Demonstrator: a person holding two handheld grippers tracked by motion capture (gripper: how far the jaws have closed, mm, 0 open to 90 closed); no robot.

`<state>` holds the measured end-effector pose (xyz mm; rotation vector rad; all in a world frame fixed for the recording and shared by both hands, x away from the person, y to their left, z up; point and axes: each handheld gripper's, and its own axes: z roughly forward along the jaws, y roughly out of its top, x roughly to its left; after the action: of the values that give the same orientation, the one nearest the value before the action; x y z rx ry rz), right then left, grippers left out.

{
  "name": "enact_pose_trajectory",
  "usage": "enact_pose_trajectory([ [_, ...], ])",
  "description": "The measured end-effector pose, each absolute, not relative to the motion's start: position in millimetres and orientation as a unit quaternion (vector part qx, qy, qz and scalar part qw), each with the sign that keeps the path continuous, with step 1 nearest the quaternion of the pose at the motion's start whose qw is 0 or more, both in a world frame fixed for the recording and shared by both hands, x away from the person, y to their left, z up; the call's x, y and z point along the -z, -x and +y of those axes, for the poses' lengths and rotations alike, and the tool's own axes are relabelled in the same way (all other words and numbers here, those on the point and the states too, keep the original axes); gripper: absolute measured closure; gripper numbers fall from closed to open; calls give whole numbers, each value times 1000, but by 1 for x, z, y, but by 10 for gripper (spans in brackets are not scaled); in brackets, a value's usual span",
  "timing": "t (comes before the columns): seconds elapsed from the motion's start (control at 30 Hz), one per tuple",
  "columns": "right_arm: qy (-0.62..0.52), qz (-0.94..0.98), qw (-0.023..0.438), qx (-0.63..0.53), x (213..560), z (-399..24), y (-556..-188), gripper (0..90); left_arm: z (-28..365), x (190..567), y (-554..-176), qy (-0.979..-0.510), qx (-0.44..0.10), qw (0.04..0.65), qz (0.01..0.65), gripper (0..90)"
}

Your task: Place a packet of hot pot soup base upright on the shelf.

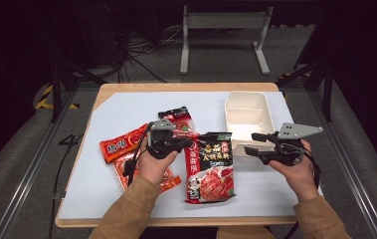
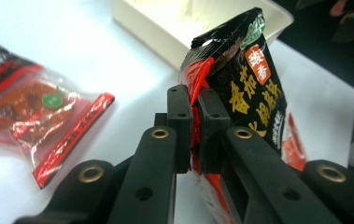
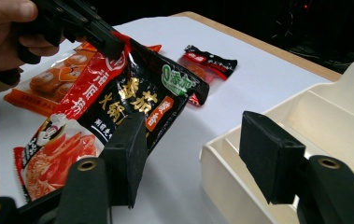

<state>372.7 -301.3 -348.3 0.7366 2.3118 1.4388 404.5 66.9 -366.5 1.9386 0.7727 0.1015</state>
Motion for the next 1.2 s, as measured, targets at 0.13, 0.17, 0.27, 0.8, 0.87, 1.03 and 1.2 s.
enact_pose_trajectory([
  [0.13,-253,810,157,-506,346,-299,-371,422,65,354,-393,-796,-60,520,303,862],
  [0.17,-251,810,156,-506,346,-298,-370,422,65,351,-390,-796,-68,522,297,862],
  [0.27,-246,810,155,-509,343,-296,-368,423,62,341,-379,-790,-87,536,286,862],
  [0.8,-234,805,133,-528,335,-290,-365,427,66,318,-360,-776,-146,557,257,861],
  [0.87,-234,804,128,-531,333,-288,-365,427,66,317,-359,-777,-147,557,254,861],
  [1.03,-227,805,120,-535,324,-282,-367,429,67,315,-356,-773,-151,562,253,859],
  [1.2,-224,813,97,-529,316,-268,-375,431,67,314,-356,-769,-151,567,253,859],
])
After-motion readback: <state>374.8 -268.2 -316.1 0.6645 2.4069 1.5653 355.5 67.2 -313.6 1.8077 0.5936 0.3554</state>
